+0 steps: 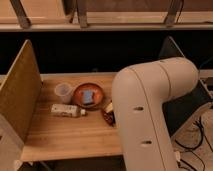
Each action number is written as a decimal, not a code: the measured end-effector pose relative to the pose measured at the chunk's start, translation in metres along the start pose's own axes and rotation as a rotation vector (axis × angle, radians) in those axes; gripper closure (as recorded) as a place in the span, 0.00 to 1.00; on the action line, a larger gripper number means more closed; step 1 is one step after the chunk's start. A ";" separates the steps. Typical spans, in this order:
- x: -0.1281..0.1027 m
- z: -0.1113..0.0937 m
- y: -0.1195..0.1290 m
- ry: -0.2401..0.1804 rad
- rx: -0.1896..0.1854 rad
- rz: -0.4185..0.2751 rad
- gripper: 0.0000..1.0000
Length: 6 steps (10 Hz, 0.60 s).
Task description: Place the eraser in the ceramic cup
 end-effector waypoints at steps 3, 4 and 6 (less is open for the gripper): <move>-0.011 -0.010 0.003 -0.035 0.005 -0.008 0.80; -0.013 -0.015 0.004 -0.047 0.005 -0.012 0.90; -0.012 -0.024 0.007 -0.061 0.004 -0.016 1.00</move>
